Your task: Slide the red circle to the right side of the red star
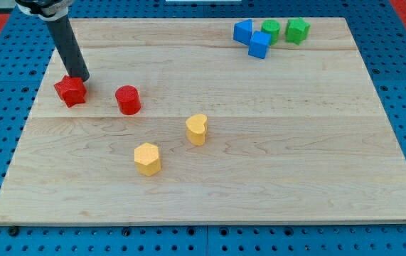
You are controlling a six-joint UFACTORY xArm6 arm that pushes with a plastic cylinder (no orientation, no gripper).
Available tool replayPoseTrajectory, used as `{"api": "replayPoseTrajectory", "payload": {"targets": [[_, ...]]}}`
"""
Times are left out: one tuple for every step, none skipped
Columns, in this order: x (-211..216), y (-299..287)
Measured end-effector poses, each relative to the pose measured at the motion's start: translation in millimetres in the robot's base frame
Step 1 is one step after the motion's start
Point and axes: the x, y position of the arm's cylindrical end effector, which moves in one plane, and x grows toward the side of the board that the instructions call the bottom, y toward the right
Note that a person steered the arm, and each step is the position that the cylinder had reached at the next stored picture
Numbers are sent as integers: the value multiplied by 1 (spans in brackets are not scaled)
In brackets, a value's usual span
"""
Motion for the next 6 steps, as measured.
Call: {"api": "replayPoseTrajectory", "payload": {"targets": [[9, 117], [69, 161], [65, 114], [45, 46], [42, 95], [66, 213]]}}
